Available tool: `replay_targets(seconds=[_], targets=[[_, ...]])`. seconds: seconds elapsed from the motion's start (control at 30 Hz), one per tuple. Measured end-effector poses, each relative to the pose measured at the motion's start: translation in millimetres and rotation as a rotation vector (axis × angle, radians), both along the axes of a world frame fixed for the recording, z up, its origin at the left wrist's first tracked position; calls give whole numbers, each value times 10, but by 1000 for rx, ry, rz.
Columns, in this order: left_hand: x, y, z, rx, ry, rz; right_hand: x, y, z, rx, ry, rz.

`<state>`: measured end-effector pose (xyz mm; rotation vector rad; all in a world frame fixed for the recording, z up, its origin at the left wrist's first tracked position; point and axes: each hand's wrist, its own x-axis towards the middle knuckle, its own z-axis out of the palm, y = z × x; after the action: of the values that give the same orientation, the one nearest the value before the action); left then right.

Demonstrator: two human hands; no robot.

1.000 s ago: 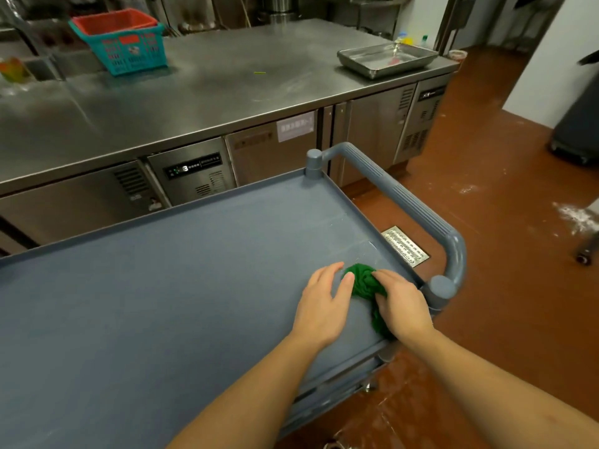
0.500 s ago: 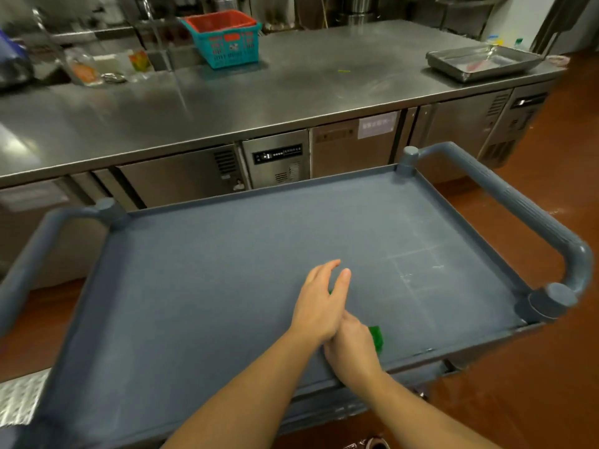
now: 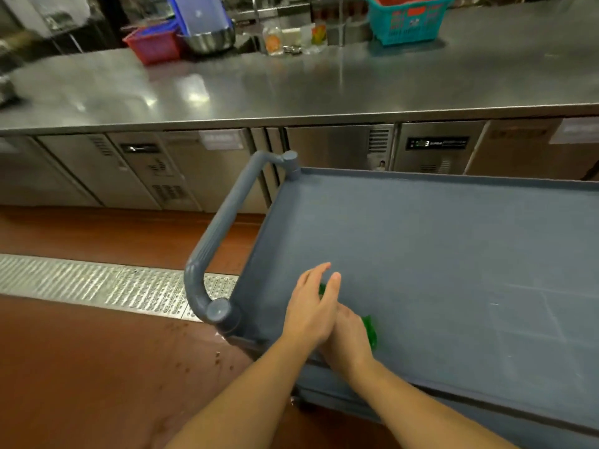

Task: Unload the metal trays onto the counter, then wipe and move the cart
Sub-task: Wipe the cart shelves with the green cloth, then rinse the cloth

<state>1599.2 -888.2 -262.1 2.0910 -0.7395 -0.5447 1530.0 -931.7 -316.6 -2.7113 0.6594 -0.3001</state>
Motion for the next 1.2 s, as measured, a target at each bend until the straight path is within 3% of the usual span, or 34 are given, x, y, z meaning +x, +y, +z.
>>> replay_targets(seconds=[0.07, 0.17, 0.33, 0.67, 0.97, 1.2], targets=[[49, 112, -23, 0, -8, 44, 49, 14, 85, -28, 14, 34], [5, 105, -40, -9, 5, 48, -30, -128, 147, 175, -5, 5], [-321, -269, -54, -19, 52, -47, -393, -633, 125, 255, -81, -127], [-1414, -1333, -164, -23, 19, -293, -1763, -1847, 112, 178, -192, -320], [-2229, -2212, -208, 2, -7, -428, -3144, -2906, 165, 105, -112, -601], [-2865, -2704, -195, -29, 18, -541, -3987, -3136, 137, 20, -72, -794]])
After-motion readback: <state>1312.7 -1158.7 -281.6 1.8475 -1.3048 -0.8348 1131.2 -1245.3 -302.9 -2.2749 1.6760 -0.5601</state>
